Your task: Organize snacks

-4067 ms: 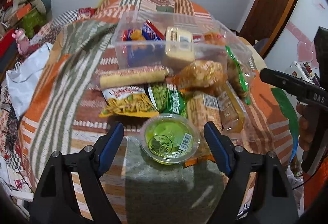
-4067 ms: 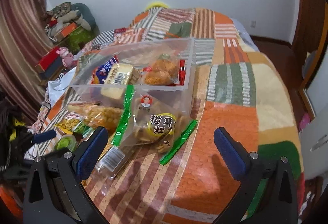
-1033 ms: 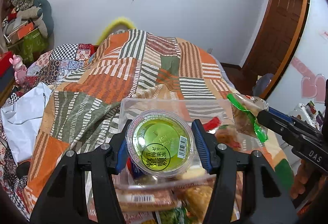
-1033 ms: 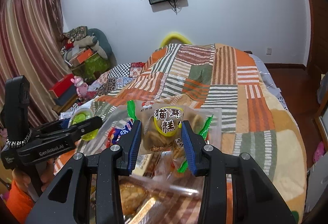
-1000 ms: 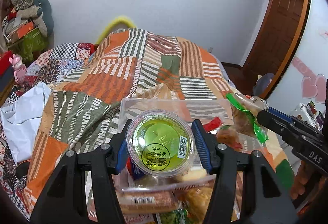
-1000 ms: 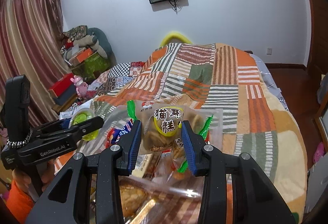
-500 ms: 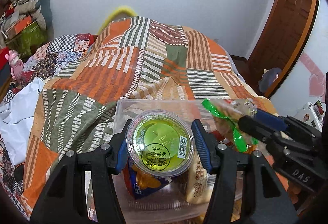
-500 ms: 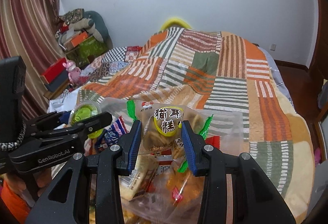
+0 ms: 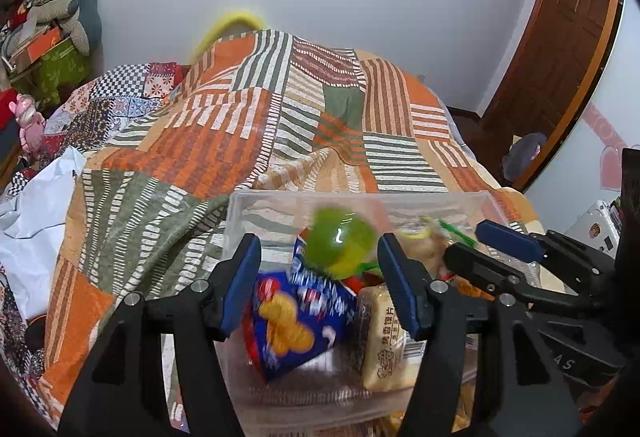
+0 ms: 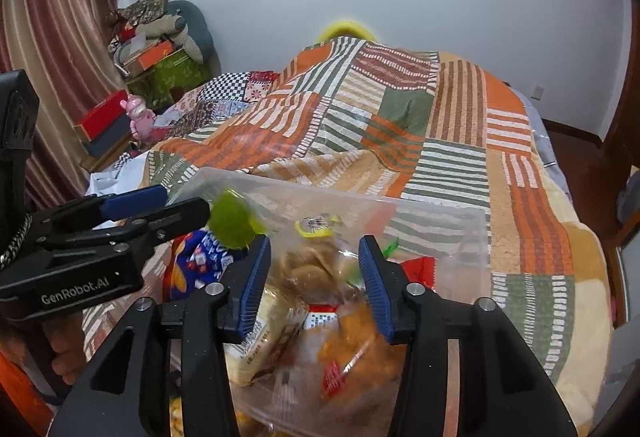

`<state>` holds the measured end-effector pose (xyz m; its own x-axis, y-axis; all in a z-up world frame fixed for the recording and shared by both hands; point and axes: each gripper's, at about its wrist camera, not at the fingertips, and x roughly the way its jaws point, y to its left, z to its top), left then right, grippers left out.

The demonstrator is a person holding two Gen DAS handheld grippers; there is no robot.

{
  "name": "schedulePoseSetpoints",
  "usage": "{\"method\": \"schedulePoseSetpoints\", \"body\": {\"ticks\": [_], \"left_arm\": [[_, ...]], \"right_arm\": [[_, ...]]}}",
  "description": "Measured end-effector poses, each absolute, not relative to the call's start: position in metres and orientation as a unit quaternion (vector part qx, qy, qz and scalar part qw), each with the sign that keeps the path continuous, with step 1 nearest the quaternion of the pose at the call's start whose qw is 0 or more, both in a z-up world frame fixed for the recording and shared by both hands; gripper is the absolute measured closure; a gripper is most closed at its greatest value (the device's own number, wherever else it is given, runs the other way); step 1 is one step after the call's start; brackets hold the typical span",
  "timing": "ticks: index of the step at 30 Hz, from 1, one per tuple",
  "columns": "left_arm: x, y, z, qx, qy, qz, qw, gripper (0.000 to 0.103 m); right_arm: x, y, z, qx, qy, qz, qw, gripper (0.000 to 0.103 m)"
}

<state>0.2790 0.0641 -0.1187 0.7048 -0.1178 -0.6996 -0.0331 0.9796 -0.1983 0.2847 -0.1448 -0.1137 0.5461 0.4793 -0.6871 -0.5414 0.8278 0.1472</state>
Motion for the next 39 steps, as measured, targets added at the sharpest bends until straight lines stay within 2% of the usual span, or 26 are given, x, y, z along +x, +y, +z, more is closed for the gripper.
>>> {"method": "schedulePoseSetpoints", "body": {"ticks": [8, 14, 16, 25, 39], "left_arm": [[0.252, 0.073, -0.107, -0.101, 0.377, -0.019, 0.920, 0.043], [0.220, 0.074, -0.098, -0.086, 0.375, -0.022, 0.923, 0.041], [0.209, 0.074, -0.096, -0.084, 0.373, -0.022, 0.924, 0.032], [0.168, 0.074, -0.099, -0.082, 0.377, -0.020, 0.922, 0.017], [0.140, 0.071, -0.155, -0.070, 0.440, -0.013, 0.895, 0.017]], "right_arm": [[0.265, -0.161, -0.102, -0.038, 0.369, 0.288, 0.883, 0.041], [0.238, -0.175, -0.091, -0.043, 0.349, 0.283, 0.892, 0.034], [0.227, -0.179, -0.089, -0.044, 0.346, 0.284, 0.893, 0.032], [0.195, -0.191, -0.099, -0.053, 0.353, 0.286, 0.889, 0.027], [0.178, -0.190, -0.158, -0.049, 0.434, 0.286, 0.853, 0.026]]}}
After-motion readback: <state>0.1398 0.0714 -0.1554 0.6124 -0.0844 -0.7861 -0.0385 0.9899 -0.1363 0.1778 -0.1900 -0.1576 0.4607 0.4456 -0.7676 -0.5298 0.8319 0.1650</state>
